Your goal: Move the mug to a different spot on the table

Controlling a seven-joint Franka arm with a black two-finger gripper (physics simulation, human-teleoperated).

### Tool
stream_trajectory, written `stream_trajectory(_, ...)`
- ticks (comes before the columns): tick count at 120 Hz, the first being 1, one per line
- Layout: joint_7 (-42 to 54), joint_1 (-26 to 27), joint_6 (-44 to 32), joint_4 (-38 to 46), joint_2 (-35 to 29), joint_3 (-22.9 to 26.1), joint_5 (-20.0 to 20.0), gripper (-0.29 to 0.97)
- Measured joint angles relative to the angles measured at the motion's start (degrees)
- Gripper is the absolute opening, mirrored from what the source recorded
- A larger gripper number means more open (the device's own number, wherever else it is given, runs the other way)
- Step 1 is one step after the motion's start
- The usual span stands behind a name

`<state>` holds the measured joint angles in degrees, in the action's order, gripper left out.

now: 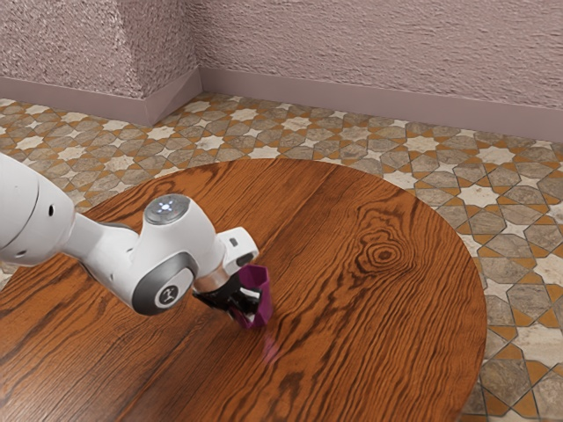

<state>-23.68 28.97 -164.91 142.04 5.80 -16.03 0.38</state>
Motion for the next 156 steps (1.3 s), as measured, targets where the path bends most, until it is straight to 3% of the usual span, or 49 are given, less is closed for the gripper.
stream_trajectory(81,-0.4,-6.1,-8.6,-1.8,-0.1,-1.0,4.8,0.05)
stream_trajectory(108,0.6,-8.2,-9.5,-9.0,6.4,-4.1,5.0,0.08)
stream_trajectory(156,6.6,-7.2,-12.2,-9.2,11.6,-4.0,5.5,0.09)
